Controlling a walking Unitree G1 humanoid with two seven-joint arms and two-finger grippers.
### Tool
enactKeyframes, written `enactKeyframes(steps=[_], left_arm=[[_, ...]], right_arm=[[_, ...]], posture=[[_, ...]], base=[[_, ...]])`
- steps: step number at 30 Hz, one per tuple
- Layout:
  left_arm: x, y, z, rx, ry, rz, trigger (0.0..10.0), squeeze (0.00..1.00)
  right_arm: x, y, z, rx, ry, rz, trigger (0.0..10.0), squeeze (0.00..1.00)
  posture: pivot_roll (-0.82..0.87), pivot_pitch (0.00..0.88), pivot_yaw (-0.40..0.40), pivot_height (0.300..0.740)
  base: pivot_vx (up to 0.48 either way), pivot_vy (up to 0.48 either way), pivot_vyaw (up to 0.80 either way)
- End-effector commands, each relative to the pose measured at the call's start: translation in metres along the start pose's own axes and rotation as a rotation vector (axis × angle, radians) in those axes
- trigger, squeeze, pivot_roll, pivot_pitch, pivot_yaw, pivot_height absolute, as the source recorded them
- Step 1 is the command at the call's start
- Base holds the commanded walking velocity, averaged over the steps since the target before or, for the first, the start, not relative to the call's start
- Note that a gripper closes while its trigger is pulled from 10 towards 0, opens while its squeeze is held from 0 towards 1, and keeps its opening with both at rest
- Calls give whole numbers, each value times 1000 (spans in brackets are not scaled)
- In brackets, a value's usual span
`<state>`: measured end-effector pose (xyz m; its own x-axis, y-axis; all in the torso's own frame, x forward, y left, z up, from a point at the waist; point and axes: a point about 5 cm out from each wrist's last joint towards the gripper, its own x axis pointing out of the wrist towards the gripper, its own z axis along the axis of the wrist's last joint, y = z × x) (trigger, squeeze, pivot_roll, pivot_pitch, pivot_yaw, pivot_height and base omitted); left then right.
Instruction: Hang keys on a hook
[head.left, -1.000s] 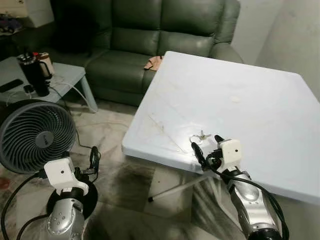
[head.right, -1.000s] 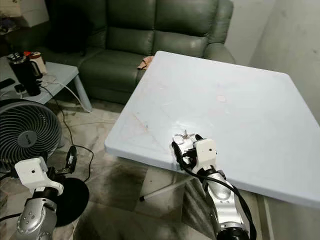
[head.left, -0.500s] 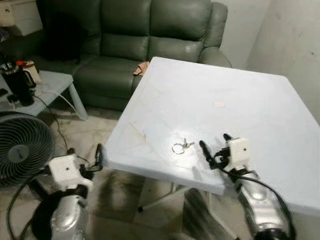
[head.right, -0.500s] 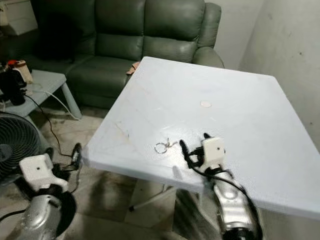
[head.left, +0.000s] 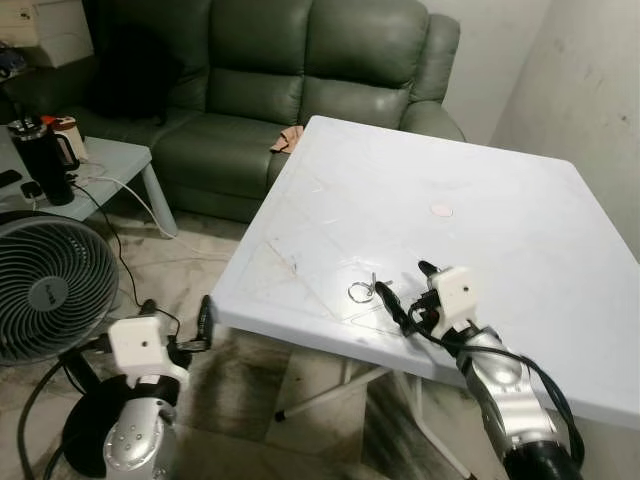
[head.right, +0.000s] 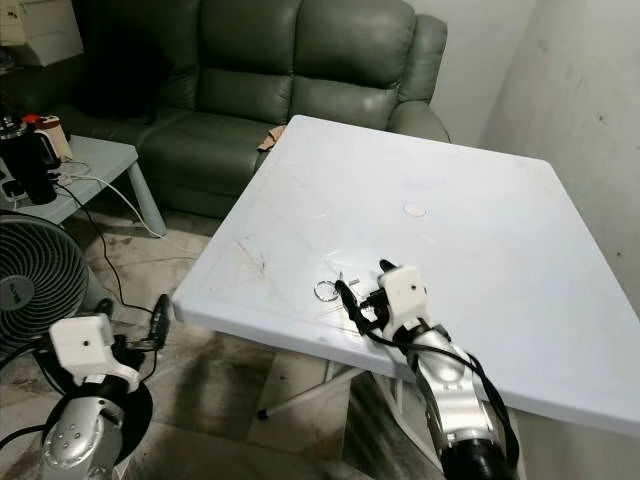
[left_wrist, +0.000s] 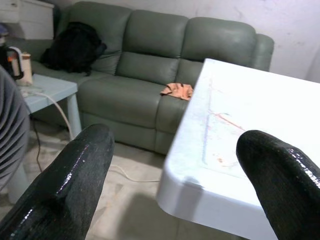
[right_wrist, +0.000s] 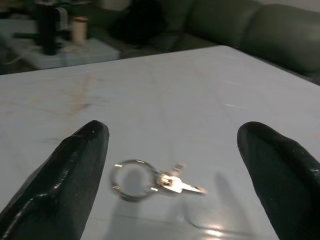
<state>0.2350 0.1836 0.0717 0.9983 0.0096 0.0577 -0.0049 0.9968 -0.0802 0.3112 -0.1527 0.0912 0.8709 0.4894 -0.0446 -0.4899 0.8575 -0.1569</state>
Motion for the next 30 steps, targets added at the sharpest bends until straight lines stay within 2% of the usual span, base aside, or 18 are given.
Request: enactKeyframes(steps=[1,10,12,18,30], left_arm=[[0,-5,4,17,-16,-32,10000,0],[-8,-22,2,40,-13,-110,10000,0],[-12,-30,2,41,-11,-134,10000,0],[-18,-41,1,57,-4,-184,10000,0],[-25,-45,3,52,5,-189,10000,0]], right_arm=[[4,-2,2,-32,20,32,10000,0],[22,-1,15,-35,16,93,10000,0],[29,1,18,-22,28,109,10000,0],[35,3,12,-35,88,139,10000,0],[41,3,9,-48,139,154,10000,0]], posture=[[-29,0,-66,740],[-8,0,-88,740],[2,0,-97,740],[15,35,-110,740],[19,64,-116,740]], base=[[0,0,0],[0,0,0],[0,0,0],[0,0,0],[0,0,0]])
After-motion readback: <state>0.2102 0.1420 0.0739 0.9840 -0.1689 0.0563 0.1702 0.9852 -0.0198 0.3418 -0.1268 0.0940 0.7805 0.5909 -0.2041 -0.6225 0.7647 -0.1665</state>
